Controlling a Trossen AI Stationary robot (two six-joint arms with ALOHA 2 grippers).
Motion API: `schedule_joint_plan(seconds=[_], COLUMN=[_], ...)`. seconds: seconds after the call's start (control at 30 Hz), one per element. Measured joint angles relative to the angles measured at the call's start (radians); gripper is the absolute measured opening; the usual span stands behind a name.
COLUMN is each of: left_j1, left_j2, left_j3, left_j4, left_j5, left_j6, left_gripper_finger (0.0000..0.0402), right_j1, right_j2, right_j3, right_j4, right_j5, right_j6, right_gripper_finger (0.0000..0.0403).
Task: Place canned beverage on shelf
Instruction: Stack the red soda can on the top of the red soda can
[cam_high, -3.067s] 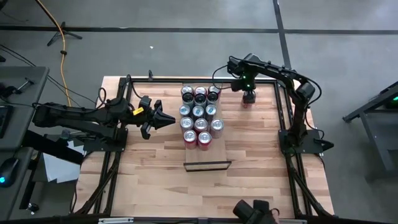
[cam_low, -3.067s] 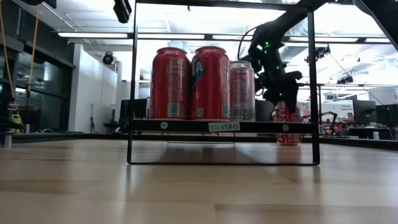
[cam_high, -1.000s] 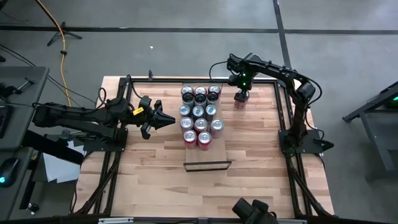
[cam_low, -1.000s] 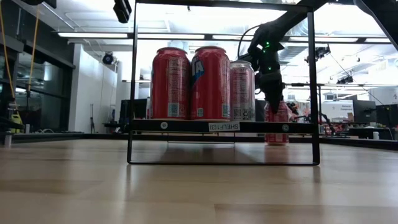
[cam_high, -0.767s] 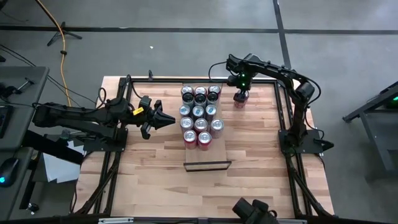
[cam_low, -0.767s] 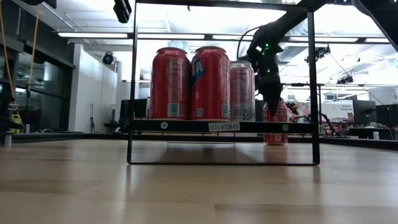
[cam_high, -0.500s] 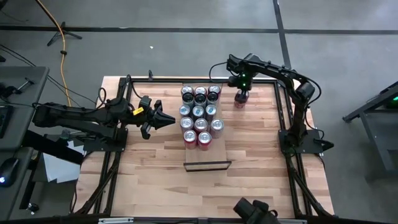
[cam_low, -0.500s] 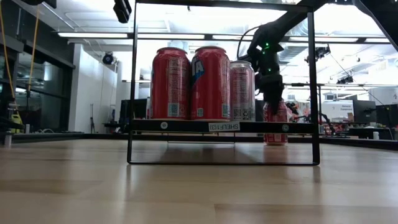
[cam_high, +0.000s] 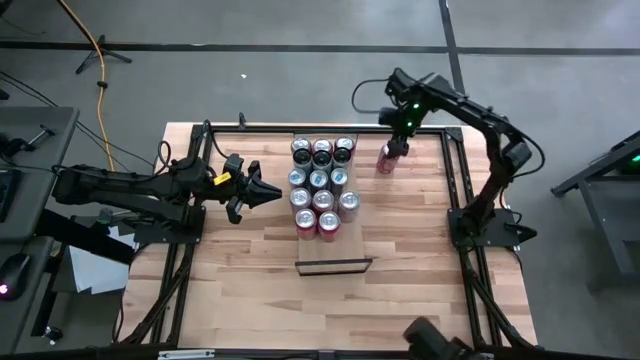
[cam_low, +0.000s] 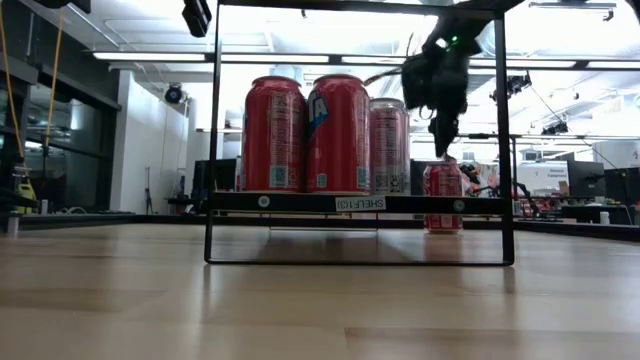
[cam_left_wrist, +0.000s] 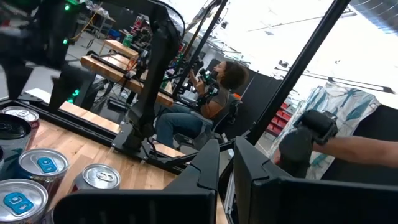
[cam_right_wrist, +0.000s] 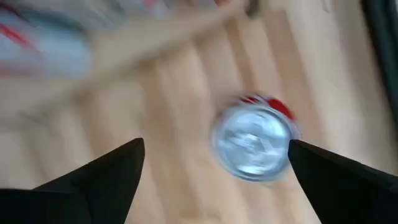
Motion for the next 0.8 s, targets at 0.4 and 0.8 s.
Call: schedule_joint_plan(seconds=[0.4, 0.8], left_j1=[0.0, 0.0], left_j2=[0.0, 0.0], left_j3=[0.0, 0.0], left_j4=[0.0, 0.0], left_j5=[-0.046, -0.058], left_j6=[0.0, 0.0], left_gripper_finger=[0.0, 0.0], right_j1=[-0.037, -0.03], right_j2=[-0.04, -0.129], right_j3=[0.001, 0.001], right_j4=[0.049, 0.057], right_j5=[0.012, -0.072], right_j6=[0.149, 0.124], right_gripper_finger=[0.0382, 0.0382])
